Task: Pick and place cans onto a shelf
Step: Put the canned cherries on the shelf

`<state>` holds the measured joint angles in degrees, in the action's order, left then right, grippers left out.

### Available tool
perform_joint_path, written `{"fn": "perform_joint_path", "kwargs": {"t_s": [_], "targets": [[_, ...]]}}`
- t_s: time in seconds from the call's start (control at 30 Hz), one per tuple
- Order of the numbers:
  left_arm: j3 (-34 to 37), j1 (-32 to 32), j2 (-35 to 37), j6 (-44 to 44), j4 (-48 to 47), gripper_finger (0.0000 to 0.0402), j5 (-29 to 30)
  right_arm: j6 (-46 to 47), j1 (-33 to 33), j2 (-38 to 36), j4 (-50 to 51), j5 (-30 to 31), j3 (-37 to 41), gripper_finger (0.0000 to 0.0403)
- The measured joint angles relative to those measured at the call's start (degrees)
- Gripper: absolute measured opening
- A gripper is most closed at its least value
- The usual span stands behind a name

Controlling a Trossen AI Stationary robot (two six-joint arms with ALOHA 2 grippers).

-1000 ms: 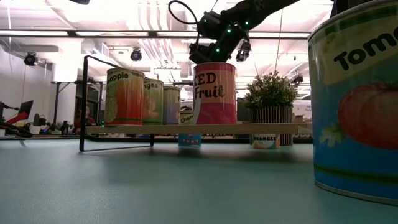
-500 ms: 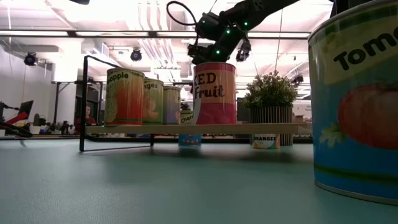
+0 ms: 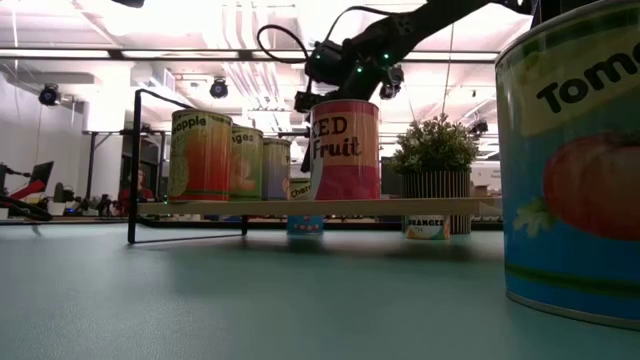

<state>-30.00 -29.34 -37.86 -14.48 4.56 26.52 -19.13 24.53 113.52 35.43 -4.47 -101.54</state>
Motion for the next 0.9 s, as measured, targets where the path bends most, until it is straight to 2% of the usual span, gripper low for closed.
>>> {"fn": "perform_joint_path", "kwargs": {"t_s": [0.27,0.67,0.8,0.9], "targets": [[0.0,0.0,-0.07,0.0,-0.52,0.0,0.0,0.41,0.62,0.06,-0.56,0.07,0.0,0.0358],[0.0,-0.02,-0.14,0.0,-0.92,0.0,0.0,1.18,1.36,3.31,-1.22,1.58,0.02,0.0359],[0.0,-0.02,-0.25,-0.01,-0.99,0.0,0.01,1.18,1.36,3.66,-1.0,1.57,0.02,0.0353],[0.0,-0.02,-0.29,-0.02,-0.98,0.0,0.02,1.55,1.36,3.64,-1.11,1.55,0.02,0.033]]}}
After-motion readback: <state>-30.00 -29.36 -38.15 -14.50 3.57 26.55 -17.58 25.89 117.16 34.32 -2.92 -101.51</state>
